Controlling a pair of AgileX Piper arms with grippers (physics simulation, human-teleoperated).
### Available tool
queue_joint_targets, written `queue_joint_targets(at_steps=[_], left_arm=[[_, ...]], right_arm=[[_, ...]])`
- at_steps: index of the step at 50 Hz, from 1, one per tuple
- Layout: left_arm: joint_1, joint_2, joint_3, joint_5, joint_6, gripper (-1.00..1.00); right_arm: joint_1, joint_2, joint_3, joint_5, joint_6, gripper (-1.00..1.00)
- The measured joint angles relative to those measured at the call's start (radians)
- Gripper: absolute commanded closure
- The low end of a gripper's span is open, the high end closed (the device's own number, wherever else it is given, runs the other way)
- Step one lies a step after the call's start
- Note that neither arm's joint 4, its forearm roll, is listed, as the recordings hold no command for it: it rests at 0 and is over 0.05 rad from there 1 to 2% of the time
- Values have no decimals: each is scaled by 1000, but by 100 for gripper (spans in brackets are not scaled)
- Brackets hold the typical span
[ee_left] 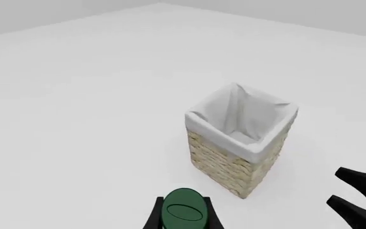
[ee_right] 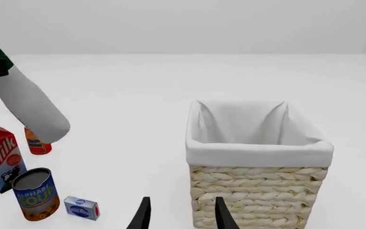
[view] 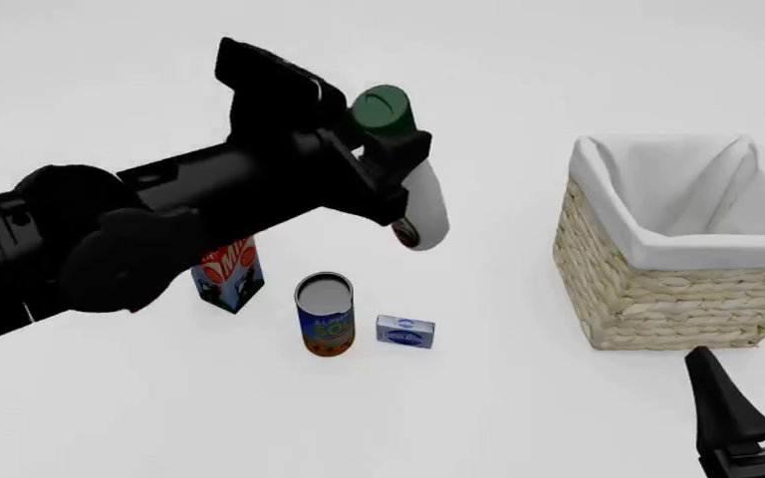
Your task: Pick the salad dressing and place it in the basket.
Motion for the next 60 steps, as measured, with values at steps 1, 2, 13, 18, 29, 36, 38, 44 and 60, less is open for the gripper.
queue_joint_targets(at_steps=[1, 2, 13, 18, 29, 36, 38, 44, 60], left_arm=[[-2, 6, 5, -6, -3, 100], [-4, 12, 11, -13, -4, 100], [-30, 80, 61, -71, -24, 100], [-51, 98, 74, -82, -43, 100], [-87, 127, 88, -101, -61, 100], [-99, 138, 91, -110, -65, 100], [-102, 139, 92, -112, -67, 100], [-112, 142, 97, -118, -66, 100], [-122, 139, 106, -131, -66, 100]], right_arm=[[0, 0, 0, 0, 0, -100], [0, 0, 0, 0, 0, -100], [3, 0, -2, 1, 1, -100], [5, 0, -2, 1, 2, -100], [6, 0, -2, 0, 3, -100], [4, 0, -2, 0, 3, -100], [4, 0, -2, -1, 3, -100], [3, 0, -2, -1, 3, -100], [16, 0, -22, 15, -17, -100]])
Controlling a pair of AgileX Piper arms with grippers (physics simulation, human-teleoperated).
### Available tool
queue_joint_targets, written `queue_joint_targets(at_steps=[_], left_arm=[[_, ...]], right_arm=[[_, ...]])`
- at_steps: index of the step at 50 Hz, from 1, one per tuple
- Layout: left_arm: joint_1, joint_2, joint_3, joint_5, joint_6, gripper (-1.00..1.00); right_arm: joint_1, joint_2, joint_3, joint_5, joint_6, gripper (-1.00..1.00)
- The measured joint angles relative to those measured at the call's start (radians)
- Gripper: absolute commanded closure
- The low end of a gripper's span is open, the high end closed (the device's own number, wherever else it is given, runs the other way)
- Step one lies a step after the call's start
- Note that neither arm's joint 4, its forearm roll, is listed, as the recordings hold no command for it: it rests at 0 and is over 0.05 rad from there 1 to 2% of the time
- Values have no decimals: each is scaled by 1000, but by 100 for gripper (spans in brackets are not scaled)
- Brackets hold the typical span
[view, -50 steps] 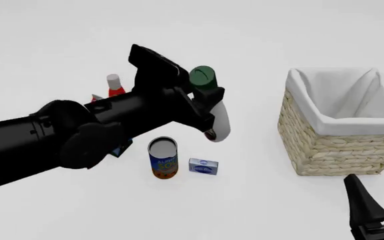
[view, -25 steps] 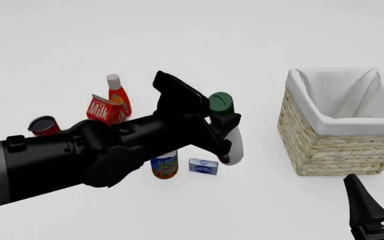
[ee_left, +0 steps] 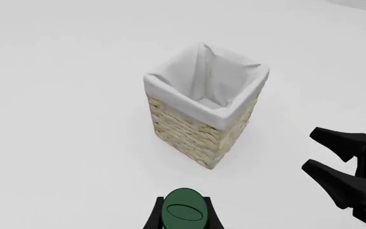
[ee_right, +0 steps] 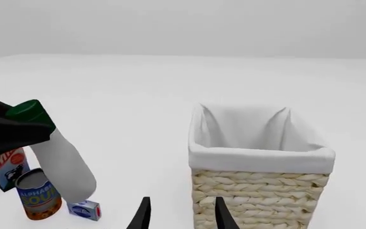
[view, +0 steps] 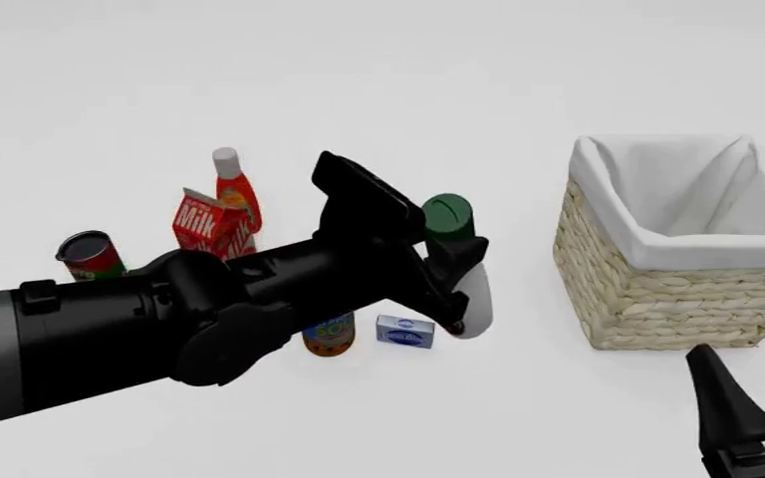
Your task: Pick the salad dressing and place it in the basket.
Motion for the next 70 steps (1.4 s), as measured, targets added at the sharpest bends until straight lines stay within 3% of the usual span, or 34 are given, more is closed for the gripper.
queue_joint_targets(at_steps=[23, 37, 53, 70], left_arm=[[-4, 1, 3, -8, -5, 100], [-7, -1, 5, -7, -5, 100], [-16, -2, 5, -5, -4, 100], [-33, -12, 4, 2, 1, 100]], right_arm=[[160, 23, -195, 235, -172, -100], [259, 164, -301, 260, -226, -100], [343, 332, -378, 224, -244, -100], [432, 484, -438, 194, -219, -100]])
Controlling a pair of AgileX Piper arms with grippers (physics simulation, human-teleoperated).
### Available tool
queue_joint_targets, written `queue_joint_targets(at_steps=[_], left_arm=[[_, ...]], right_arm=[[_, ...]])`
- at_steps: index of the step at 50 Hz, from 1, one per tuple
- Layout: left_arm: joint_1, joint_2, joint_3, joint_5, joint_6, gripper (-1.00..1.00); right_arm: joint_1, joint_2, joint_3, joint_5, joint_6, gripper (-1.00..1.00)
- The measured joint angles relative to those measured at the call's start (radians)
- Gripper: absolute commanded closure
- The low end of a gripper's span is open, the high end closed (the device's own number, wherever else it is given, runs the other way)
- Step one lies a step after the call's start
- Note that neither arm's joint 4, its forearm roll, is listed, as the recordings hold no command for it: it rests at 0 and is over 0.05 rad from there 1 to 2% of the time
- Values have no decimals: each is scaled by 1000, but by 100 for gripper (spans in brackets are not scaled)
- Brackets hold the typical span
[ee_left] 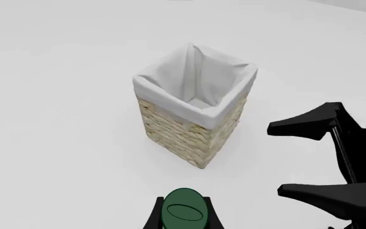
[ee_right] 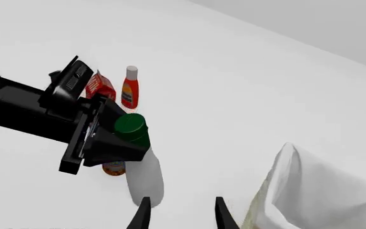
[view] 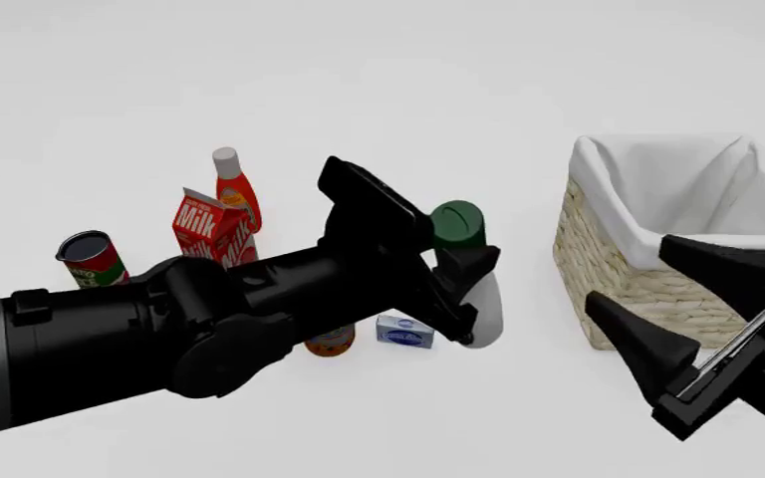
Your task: Pick the salad dressing and place it in the basket.
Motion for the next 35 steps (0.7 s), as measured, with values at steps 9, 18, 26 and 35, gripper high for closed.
queue_joint_targets(at_steps=[9, 18, 26, 35], left_arm=[[-6, -5, -4, 5, 2, 100], [-13, -6, -7, 8, 1, 100], [-16, -9, -10, 11, 0, 100], [-19, -13, -10, 13, 1, 100]], right_arm=[[31, 51, -23, 1, 17, -100], [59, 91, -39, -1, 36, -100], [76, 123, -43, -11, 50, -100], [99, 156, -46, -24, 64, -100]])
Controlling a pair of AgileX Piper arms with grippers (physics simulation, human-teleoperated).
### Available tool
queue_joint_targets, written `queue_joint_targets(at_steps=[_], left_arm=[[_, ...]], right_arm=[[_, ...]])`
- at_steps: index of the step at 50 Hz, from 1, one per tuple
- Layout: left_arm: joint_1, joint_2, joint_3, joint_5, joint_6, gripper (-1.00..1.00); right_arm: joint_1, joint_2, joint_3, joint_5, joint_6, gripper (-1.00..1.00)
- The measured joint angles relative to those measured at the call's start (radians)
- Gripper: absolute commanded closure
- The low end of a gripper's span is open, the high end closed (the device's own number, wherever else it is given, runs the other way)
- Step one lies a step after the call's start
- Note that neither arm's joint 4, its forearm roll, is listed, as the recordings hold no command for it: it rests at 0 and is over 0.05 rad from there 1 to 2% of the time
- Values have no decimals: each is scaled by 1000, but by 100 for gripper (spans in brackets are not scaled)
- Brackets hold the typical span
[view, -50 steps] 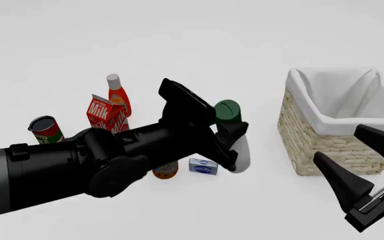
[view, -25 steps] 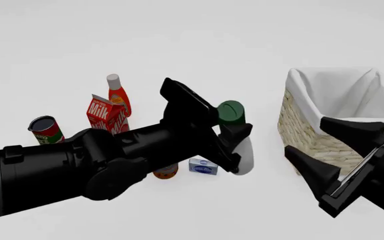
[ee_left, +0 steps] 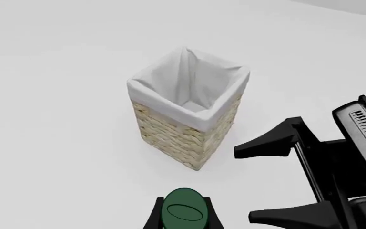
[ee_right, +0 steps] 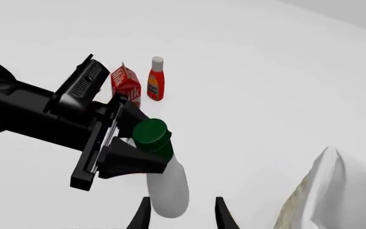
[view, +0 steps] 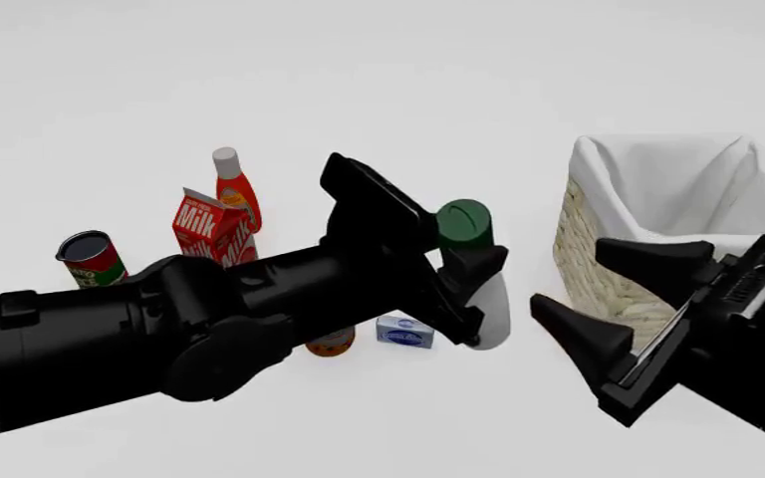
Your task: Pick the salad dressing and place it in the basket.
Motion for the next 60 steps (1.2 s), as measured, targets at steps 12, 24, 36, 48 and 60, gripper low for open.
queue_joint_targets(at_steps=[12, 24, 36, 48, 60], left_arm=[[-5, -3, 0, 1, 0, 100], [-10, -4, 1, 0, 0, 100], [-17, -7, 3, 0, 0, 100], [-26, -19, 7, 4, 1, 100], [-34, -34, 11, 9, 2, 100]], right_arm=[[31, 33, -2, -12, 11, -100], [52, 58, -3, -25, 14, -100], [70, 83, -5, -41, 14, -100], [77, 109, -3, -57, 11, -100], [75, 133, 6, -74, 7, -100]])
